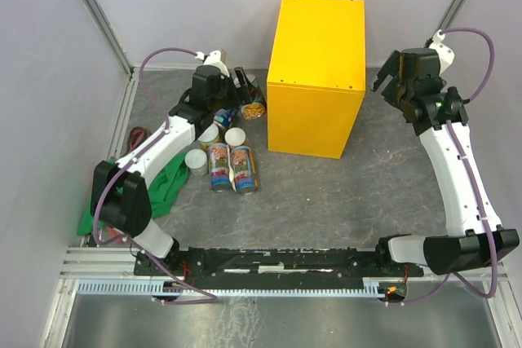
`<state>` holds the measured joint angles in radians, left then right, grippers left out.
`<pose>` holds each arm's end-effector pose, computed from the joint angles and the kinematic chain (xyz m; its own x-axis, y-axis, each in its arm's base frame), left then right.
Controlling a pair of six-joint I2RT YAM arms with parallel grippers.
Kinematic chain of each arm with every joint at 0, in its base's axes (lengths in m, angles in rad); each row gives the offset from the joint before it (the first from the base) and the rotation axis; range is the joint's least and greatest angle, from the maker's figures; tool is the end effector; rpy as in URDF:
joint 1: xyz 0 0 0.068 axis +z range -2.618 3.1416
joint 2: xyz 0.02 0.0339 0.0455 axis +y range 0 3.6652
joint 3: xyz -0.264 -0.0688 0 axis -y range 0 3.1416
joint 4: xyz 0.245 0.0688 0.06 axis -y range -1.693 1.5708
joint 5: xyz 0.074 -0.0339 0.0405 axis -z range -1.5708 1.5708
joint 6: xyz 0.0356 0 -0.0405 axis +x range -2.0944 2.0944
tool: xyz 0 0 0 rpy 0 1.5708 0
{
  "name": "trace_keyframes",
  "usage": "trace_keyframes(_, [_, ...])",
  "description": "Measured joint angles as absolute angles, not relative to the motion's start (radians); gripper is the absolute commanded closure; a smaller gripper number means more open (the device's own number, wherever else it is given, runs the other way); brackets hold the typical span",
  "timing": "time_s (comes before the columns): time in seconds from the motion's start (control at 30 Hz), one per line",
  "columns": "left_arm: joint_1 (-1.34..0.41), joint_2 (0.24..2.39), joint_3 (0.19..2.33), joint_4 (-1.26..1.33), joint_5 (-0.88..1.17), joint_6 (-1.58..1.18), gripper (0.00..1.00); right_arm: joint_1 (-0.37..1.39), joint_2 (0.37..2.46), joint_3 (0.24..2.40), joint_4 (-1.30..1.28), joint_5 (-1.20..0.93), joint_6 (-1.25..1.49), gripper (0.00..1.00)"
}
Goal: Place and organize the canned foods onto the counter
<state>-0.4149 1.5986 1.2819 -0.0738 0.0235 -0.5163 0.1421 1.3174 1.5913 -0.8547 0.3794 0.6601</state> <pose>0.3476 -0.1540 0.3164 -0.5117 -0.3139 -0.7998 0.1958 0.8638 -0.4643 0.2622 0.0242 0.4344 -0.3218 0.5294 -0.7850 0.4713 0.8086 0.3521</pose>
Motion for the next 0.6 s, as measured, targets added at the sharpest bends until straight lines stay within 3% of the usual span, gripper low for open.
trace_keyframes(0.6, [-0.417, 1.411, 1.331, -0.241, -0.07, -0.494, 0.97, 0.151, 1.228, 1.454, -0.852, 0.238, 0.686, 0.01])
